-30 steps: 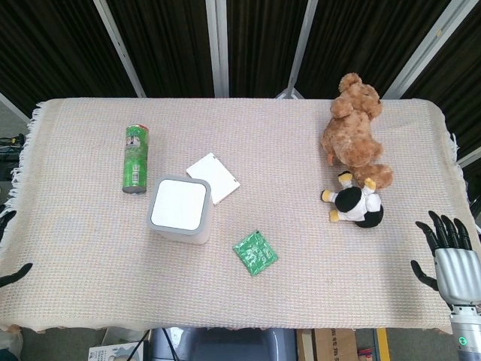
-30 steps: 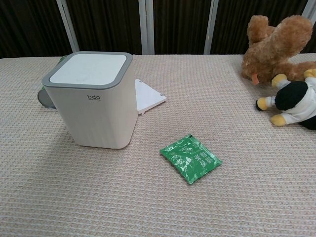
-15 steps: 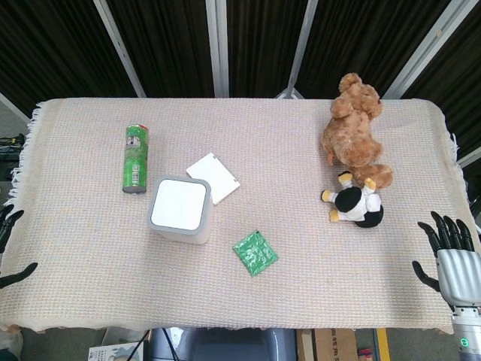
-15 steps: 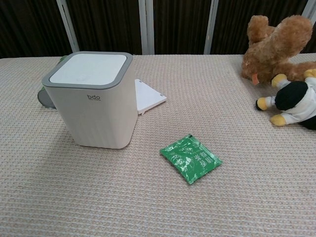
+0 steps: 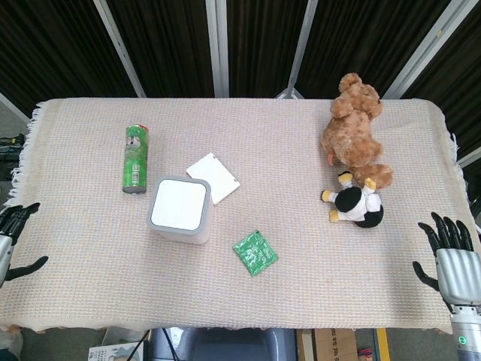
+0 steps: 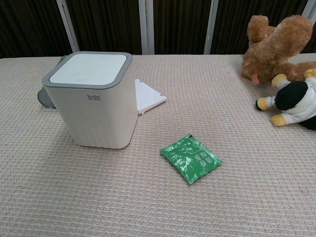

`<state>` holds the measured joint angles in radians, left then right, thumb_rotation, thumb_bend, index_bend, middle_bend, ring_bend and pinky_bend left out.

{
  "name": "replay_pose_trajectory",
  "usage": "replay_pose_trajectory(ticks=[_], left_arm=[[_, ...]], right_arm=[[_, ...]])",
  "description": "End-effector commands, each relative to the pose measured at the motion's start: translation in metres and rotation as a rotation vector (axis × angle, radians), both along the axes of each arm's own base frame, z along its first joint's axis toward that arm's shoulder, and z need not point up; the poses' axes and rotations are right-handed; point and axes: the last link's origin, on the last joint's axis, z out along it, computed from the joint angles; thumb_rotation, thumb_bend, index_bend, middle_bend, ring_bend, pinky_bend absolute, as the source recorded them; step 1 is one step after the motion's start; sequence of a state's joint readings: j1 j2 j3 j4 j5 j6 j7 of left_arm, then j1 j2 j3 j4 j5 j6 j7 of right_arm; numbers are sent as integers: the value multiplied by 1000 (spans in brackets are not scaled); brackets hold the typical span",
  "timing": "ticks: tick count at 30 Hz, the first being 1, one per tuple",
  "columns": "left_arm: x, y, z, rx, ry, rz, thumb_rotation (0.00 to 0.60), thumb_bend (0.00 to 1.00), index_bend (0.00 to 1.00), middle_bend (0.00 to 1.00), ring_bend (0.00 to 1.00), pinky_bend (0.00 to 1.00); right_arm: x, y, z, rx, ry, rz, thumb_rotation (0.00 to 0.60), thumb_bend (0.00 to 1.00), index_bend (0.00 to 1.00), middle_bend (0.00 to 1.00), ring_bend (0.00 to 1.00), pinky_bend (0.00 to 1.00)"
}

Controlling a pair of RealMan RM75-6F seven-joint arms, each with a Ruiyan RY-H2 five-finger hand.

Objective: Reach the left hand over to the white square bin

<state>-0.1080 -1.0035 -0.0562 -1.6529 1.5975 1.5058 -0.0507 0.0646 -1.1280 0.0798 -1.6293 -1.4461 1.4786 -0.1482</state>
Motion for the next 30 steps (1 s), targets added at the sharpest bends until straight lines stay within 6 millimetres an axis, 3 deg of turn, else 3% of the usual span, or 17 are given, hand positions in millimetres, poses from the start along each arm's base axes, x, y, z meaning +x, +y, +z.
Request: replay_pose_trajectory(ticks=[1, 6, 8, 10, 13, 17, 21, 30], left_arm=[[19, 25, 4, -126, -13, -49, 600, 152, 106, 256, 186, 328], [53, 54, 9, -246, 25, -81, 600, 184, 107, 391, 310, 411], [69, 65, 8, -295, 39, -90, 600, 259, 112, 483, 410, 484], [85, 74, 4, -342, 40, -107, 600, 402, 118, 591, 521, 574], [105, 82, -5, -425, 31, -122, 600, 582, 125, 716, 635, 661], [125, 85, -12, -465, 10, -167, 600, 741, 155, 832, 746, 725], [134, 84, -21, -471, 20, -209, 600, 787, 171, 852, 766, 736], [151, 86, -43, -497, 74, -237, 600, 785, 192, 857, 769, 735]], right_arm=[[0, -2, -5, 14, 7, -8, 600, 282, 194, 67, 40, 16], [1, -2, -11, 25, 14, -13, 600, 282, 194, 67, 41, 16], [2, -2, -12, 28, 19, -13, 600, 282, 194, 67, 42, 16], [3, -2, -13, 31, 24, -12, 600, 282, 194, 67, 42, 16], [3, -2, -15, 32, 29, -16, 600, 282, 194, 67, 42, 16], [2, -3, -15, 29, 29, -23, 600, 282, 194, 67, 44, 16], [2, -3, -14, 26, 26, -26, 600, 283, 194, 67, 48, 20], [2, -5, -15, 23, 22, -34, 600, 282, 194, 68, 51, 22]])
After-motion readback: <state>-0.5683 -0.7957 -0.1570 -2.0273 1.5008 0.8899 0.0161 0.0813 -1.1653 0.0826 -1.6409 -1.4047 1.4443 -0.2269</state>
